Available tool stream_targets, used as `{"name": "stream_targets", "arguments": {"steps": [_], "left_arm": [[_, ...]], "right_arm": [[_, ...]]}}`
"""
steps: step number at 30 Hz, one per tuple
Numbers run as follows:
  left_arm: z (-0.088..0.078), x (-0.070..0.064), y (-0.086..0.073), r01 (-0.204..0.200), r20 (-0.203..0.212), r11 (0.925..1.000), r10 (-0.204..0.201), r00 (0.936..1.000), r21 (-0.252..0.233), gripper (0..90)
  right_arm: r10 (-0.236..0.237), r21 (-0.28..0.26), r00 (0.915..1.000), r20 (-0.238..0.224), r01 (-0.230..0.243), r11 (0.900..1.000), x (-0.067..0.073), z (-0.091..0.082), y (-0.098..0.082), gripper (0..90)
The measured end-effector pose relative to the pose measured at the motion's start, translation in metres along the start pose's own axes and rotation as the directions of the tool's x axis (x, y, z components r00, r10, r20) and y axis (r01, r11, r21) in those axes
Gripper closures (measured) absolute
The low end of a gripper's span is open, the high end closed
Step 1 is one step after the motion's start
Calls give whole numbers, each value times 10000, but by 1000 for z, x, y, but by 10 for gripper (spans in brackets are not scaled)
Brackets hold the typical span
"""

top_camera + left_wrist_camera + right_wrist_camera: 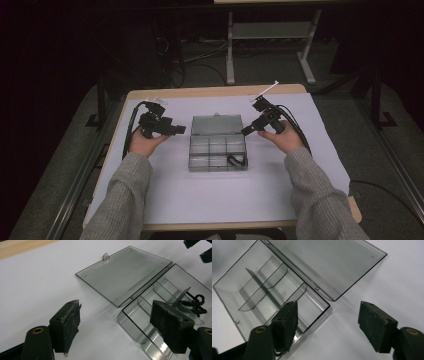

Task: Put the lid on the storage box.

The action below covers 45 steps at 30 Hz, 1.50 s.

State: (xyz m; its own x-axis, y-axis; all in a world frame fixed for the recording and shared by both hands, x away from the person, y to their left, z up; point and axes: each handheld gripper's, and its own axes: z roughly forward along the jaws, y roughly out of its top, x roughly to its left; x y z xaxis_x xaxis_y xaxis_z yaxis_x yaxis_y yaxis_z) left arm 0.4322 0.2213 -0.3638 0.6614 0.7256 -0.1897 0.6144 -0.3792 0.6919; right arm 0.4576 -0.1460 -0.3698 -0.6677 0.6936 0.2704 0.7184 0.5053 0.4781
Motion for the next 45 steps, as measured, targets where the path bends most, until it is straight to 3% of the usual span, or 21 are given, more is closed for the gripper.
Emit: {"name": "stream_targets", "arguments": {"steps": [4,7,13,19,22,31,42,45], "left_arm": [[7,3,2,26,122,9997,-29,9999,232,240],[12,5,2,279,438,9991,-293,9986,304,232],[23,5,3,330,372,9984,-348,9987,458,228],[34,7,3,548,364,9969,-570,9977,572,305],[38,7,5,564,381,9967,-587,9975,587,311],[50,8,8,823,453,9947,-852,9953,620,403],[63,14,5,1217,360,9884,-1254,9915,914,429],[64,17,4,1350,522,9868,-1400,9888,900,450]], "right_arm": [[229,-126,9997,2,-229,9997,-5,5,1,343],[421,-194,9991,-96,-422,9989,-11,9,1,353],[803,-419,9965,-212,-811,9958,-21,15,2,366],[1028,-539,9942,-303,-1043,9931,-24,20,5,396],[1238,-375,9923,-71,-1240,9916,-26,25,6,409],[1827,-641,9822,-438,-1852,9806,-33,30,7,430],[1933,-415,9801,-448,-1952,9799,-34,39,12,476],[2109,-359,9765,-446,-2125,9765,-36,42,12,493]]}}
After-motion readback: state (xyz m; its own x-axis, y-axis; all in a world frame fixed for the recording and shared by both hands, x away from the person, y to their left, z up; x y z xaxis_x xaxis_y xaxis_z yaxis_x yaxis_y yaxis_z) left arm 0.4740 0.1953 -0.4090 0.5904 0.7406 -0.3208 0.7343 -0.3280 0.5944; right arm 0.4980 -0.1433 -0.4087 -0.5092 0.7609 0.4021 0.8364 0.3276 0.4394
